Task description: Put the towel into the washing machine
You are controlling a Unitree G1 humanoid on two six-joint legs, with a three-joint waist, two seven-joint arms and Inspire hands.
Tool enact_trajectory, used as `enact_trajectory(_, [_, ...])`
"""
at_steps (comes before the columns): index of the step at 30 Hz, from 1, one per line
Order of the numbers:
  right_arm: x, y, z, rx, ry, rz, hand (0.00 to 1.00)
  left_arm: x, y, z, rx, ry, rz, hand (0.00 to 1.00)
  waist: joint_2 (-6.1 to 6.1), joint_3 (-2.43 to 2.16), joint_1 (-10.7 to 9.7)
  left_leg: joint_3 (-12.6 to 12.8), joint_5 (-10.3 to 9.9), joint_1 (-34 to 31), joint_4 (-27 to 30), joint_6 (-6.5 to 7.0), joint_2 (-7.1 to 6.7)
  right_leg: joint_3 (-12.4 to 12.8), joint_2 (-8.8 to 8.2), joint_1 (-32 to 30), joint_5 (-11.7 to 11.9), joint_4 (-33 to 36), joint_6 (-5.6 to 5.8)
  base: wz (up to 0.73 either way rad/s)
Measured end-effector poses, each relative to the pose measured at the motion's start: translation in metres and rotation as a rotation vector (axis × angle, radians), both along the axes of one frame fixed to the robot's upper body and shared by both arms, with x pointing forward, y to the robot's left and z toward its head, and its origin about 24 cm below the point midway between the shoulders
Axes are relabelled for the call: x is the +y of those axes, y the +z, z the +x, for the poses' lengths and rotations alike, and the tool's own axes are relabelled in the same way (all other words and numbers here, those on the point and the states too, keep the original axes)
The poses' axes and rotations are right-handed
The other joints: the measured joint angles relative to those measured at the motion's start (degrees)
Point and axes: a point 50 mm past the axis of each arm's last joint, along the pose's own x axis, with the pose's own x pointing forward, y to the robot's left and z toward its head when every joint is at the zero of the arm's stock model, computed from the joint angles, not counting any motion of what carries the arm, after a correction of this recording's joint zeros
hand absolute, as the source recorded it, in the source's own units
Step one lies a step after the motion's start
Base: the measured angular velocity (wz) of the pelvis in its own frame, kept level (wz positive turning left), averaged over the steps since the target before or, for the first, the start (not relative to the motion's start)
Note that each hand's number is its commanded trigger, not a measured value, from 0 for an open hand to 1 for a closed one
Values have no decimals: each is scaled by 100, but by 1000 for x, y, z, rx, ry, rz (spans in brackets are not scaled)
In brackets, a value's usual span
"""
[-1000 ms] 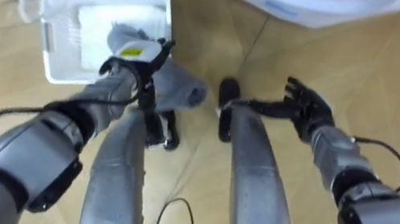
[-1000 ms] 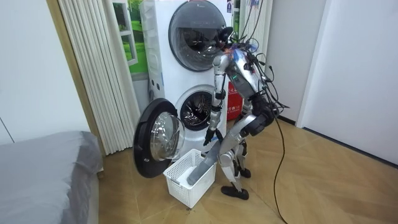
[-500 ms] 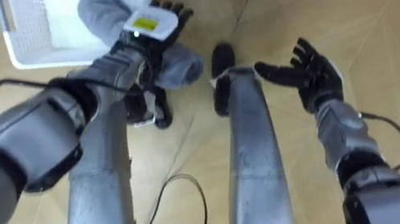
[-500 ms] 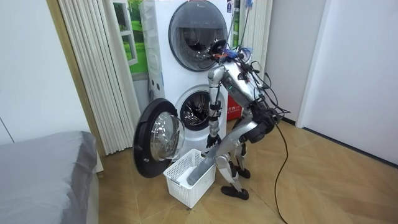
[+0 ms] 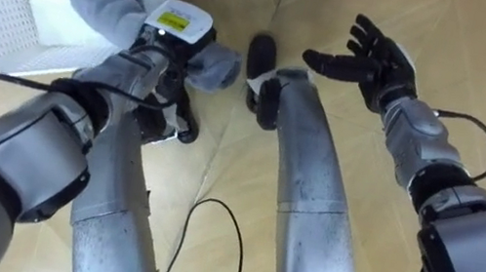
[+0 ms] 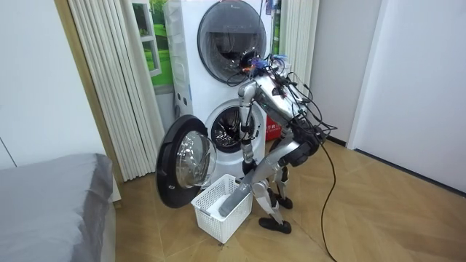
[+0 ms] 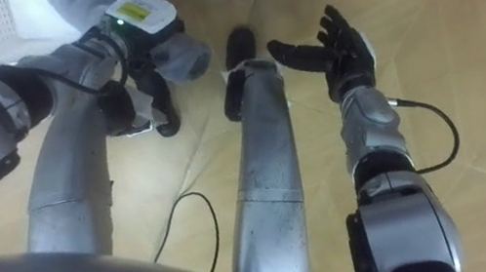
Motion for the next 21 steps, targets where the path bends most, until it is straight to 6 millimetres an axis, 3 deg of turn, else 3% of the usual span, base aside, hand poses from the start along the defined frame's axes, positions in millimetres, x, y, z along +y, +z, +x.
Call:
enact_trajectory(5, [-2, -5, -4, 19, -14, 21, 0, 2, -6, -4, 53, 2, 21, 100, -40, -13, -19, 35, 1, 150, -95, 1, -1, -23, -16, 132, -2, -89, 3, -1])
enact_trajectory(11, [-6, -15, -12, 70, -27, 7, 0, 2, -24, -19, 139, 28, 3, 100, -52, -21, -12, 50, 21, 846, -428, -26, -92, -29, -41, 819, -16, -367, 39, 1])
enact_trajectory(17, [-12, -40, -37, 170, -56, 1, 0, 4, -40, -38, 170, 49, -50, 100, -48, -35, 173, 39, 114, 1866, -965, -52, -208, -239, -172, 1875, -10, -825, 57, 5])
enact_trajectory(19, [-13, -48, -47, 207, -61, -5, 0, 4, -42, -41, 145, 67, -88, 100, -31, -44, 368, 37, 142, 2218, -1145, -71, -199, -363, -180, 2273, 17, -1058, 58, -5])
enact_trajectory(21, [-15, -54, -54, 230, -62, -9, 0, 5, -42, -42, 113, 75, -110, 100, 16, -72, 428, 4, 209, 2481, -1335, -78, -221, -471, -205, 2588, 51, -1266, 67, 13])
